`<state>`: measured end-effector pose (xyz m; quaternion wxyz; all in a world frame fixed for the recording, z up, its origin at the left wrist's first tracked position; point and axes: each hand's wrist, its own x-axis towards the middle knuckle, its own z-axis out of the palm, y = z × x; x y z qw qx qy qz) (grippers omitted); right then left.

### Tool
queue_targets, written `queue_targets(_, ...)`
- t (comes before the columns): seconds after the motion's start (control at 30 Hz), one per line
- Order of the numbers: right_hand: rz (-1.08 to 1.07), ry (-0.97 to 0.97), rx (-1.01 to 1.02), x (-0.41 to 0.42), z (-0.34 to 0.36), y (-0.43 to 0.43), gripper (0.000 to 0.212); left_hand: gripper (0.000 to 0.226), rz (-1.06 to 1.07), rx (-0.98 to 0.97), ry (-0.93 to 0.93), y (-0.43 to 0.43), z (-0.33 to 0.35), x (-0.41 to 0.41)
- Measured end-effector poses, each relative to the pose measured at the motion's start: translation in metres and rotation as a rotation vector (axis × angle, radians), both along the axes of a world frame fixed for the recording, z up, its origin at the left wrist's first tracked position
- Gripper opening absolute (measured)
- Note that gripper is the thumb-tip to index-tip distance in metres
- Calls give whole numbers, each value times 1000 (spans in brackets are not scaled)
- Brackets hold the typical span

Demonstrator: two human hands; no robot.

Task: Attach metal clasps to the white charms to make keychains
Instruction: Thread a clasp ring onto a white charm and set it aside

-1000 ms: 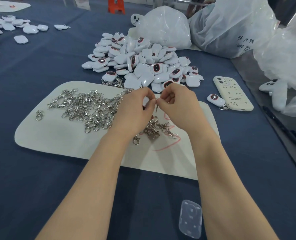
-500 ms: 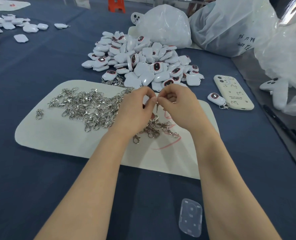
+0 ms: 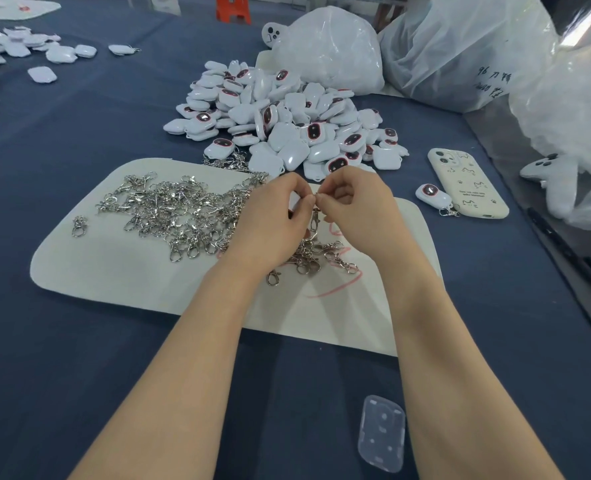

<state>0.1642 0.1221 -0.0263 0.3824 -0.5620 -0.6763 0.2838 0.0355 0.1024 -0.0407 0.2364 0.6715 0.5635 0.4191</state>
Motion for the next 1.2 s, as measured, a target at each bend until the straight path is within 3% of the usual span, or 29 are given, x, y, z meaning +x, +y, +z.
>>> queue_targets(0.5, 59, -125, 30, 0, -4, -2, 15, 16, 10, -81, -105, 1, 1, -1)
queue_targets(0.8, 77, -55, 85, 0, -8, -3, 18, 20, -74, -259, -457, -3, 6, -5)
queue_targets(1.2, 161, 137, 80, 2, -3, -6, 16, 17, -120, -390, -556, -4, 8, -14)
